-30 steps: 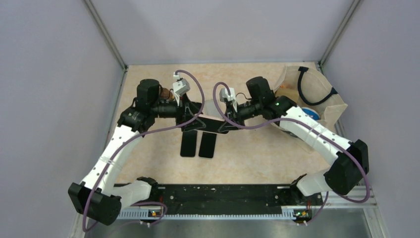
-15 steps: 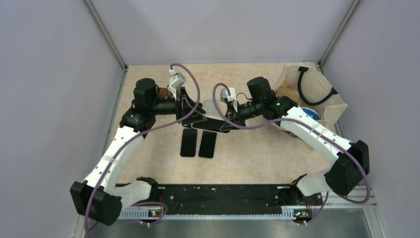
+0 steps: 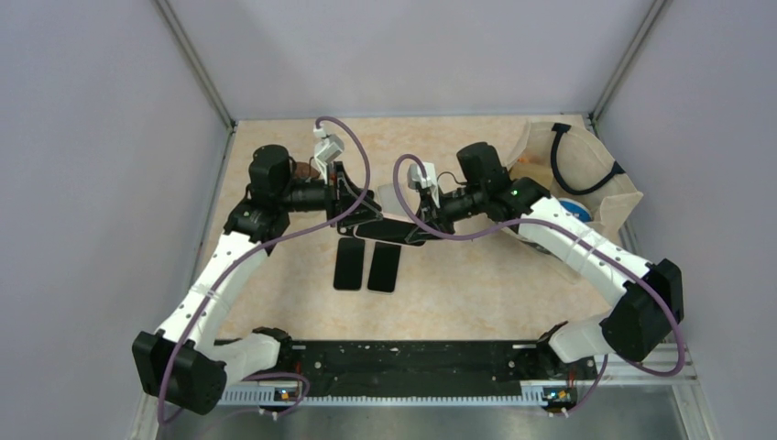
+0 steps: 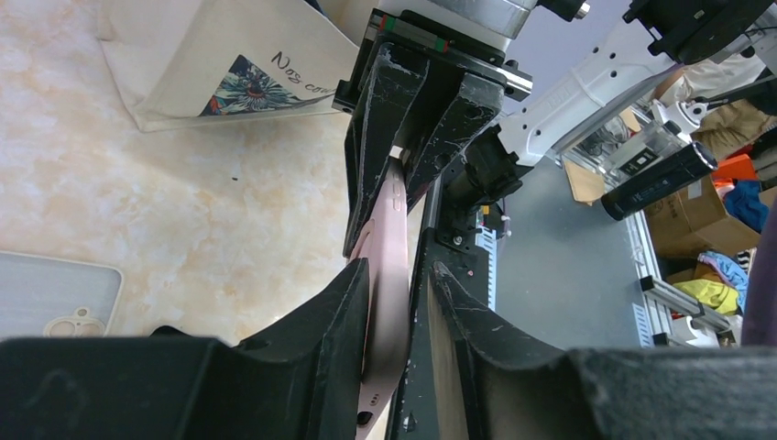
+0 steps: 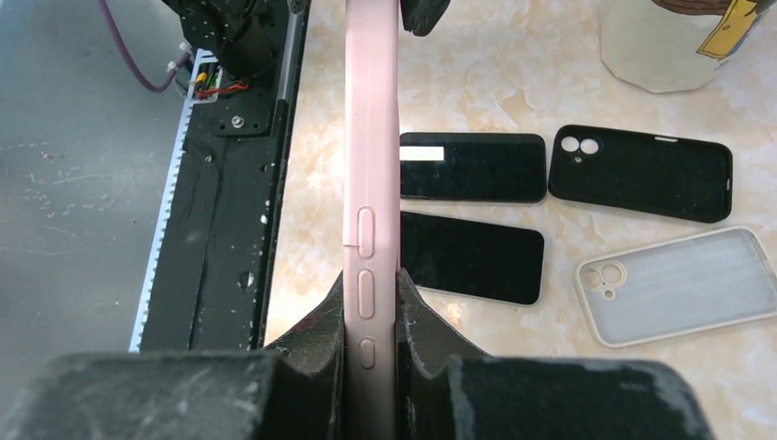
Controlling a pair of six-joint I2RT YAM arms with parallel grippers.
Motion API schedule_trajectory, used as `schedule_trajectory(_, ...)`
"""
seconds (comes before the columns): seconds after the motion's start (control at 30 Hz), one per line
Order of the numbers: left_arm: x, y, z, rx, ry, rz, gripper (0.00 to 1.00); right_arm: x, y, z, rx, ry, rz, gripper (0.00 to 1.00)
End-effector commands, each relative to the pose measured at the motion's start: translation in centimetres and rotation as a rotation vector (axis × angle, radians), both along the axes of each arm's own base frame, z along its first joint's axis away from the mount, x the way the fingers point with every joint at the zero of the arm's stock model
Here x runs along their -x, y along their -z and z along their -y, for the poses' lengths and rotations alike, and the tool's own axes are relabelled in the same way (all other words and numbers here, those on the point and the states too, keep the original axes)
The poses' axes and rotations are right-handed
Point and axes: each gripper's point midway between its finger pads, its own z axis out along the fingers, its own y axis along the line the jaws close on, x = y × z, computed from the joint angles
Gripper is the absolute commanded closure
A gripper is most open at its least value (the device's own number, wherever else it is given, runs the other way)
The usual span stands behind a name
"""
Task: Take the phone out of the phone case
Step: Remove the phone case from the phone.
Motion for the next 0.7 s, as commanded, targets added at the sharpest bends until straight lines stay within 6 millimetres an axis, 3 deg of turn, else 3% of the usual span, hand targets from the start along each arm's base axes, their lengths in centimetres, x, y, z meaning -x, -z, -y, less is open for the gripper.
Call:
schedule_trajectory(0.0, 0.1, -0.1, 0.1, 0.018, 0.020, 0.022, 0.64, -0.2, -3.2, -0.2, -0.088, -0.019, 0.097, 1.00)
schedule_trajectory(0.13, 0.1, 0.0, 0.1, 0.019, 0.018, 0.021, 0.71, -0.3, -3.3, -0.2, -0.090, -0.017, 0.100, 1.00)
schedule_trajectory(0.2, 0.0, -0.1, 0.1, 0.025, 0.013, 0.008, 0.85, -0.4, -3.5, -0.2, -0.093, -0.018, 0.105, 1.00)
schedule_trajectory(0.23, 0.0, -0.1, 0.1, 0.031, 0.006, -0.004, 0.97, -0.4, -3.5, -0.3, -0.094, -0.017, 0.108, 1.00)
schedule_trajectory(0.27, -0.1, 0.0, 0.2, 0.040, 0.001, -0.031, 1.00, -0.5, -3.7, -0.3, -0.095, -0.014, 0.115, 1.00)
schedule_trajectory(0.67, -0.5, 1.0, 0.9, 0.203, 0.016, -0.337, 1.00, -1.4, -6.2, -0.8, -0.113, -0.016, 0.255, 1.00)
